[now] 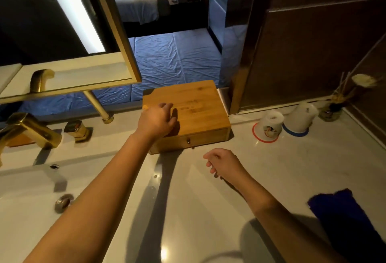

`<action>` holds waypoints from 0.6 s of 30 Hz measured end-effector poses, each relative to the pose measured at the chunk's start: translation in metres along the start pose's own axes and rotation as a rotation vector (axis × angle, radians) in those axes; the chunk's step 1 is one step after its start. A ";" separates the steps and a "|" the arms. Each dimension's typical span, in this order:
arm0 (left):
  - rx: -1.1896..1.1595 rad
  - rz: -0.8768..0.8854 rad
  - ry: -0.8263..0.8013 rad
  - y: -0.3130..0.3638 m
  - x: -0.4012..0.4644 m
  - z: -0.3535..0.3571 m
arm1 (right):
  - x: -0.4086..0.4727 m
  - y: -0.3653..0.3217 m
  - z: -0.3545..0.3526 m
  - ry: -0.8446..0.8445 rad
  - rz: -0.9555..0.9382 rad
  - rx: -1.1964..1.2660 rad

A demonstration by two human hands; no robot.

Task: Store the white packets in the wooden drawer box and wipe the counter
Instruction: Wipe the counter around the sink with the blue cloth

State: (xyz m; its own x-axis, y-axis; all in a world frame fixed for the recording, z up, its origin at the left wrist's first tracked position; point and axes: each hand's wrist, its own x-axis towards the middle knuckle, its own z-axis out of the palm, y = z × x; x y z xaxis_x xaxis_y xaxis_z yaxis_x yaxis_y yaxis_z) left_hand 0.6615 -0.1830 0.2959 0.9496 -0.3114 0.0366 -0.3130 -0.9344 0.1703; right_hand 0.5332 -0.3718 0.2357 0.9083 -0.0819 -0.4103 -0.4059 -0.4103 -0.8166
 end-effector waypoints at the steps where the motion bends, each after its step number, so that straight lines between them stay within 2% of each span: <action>1: -0.101 0.000 0.108 0.014 -0.015 -0.001 | -0.012 0.005 -0.008 0.031 -0.039 -0.069; 4: -0.358 0.035 0.289 0.059 -0.076 0.011 | -0.047 0.024 -0.034 0.150 -0.182 -0.296; 7: -0.416 0.041 0.294 0.099 -0.134 0.032 | -0.082 0.045 -0.061 0.271 -0.331 -0.455; 11: -0.333 0.069 0.116 0.145 -0.196 0.068 | -0.123 0.081 -0.100 0.317 -0.430 -0.636; 15: -0.203 0.043 -0.117 0.185 -0.244 0.099 | -0.160 0.126 -0.149 0.348 -0.415 -0.765; 18: -0.113 0.009 -0.191 0.206 -0.265 0.118 | -0.180 0.162 -0.184 0.220 -0.301 -0.874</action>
State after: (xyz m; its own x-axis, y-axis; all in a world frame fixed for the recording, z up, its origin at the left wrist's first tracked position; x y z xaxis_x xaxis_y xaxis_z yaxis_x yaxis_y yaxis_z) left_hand 0.3427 -0.3135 0.2047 0.9228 -0.3564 -0.1464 -0.3068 -0.9095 0.2805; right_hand 0.3225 -0.5911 0.2517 0.9973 0.0049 -0.0735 -0.0134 -0.9691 -0.2464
